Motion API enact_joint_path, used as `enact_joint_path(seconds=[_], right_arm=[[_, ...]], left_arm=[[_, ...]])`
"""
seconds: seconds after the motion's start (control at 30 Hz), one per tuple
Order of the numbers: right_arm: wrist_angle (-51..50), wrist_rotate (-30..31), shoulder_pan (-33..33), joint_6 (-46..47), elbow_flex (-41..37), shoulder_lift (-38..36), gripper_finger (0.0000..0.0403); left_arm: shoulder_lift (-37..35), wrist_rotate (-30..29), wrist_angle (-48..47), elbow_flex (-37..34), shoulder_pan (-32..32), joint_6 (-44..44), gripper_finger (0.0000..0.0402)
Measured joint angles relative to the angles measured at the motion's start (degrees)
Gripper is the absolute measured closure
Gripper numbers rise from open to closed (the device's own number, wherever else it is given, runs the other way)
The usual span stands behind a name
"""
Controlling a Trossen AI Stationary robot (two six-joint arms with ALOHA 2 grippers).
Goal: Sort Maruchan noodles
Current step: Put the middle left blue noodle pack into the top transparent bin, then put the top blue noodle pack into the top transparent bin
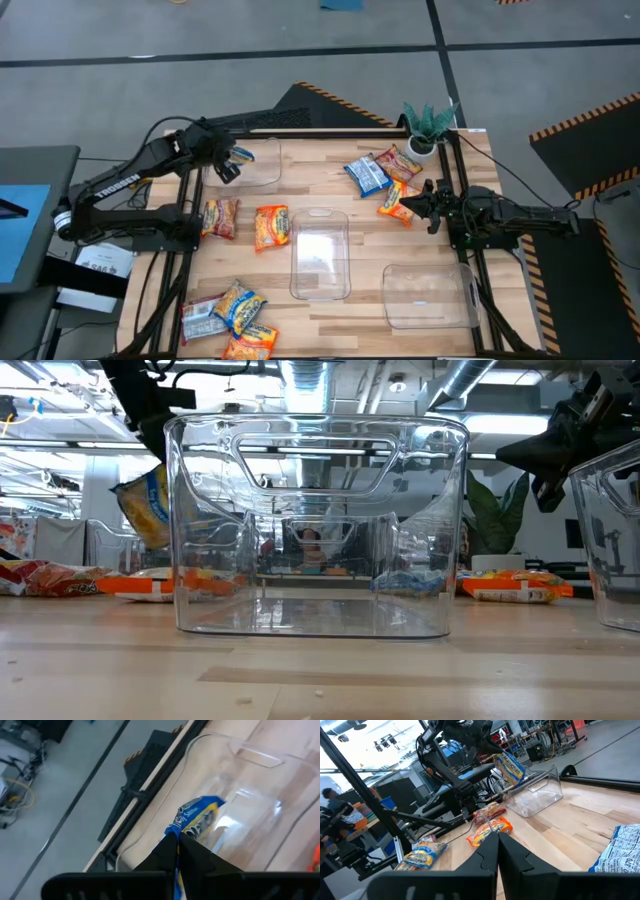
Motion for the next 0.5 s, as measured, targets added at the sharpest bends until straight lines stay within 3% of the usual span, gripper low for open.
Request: enact_joint_path(seconds=[0.13,0.37,0.5], right_arm=[[0.0,0.0,0.0,0.0,0.0,-0.01,0.037],[-0.01,-0.01,0.0,0.0,0.01,0.01,0.037],[0.0,-0.01,0.0,0.01,0.01,0.01,0.037]], left_arm=[[0.0,0.92,0.08,0.0,-0.02,-0.82,0.0366],[-0.26,3.32,-0.03,1.92,-0.24,-1.54,0.0271],[-2.83,17.15,3.11,3.74,-1.0,-5.12,0.0231]])
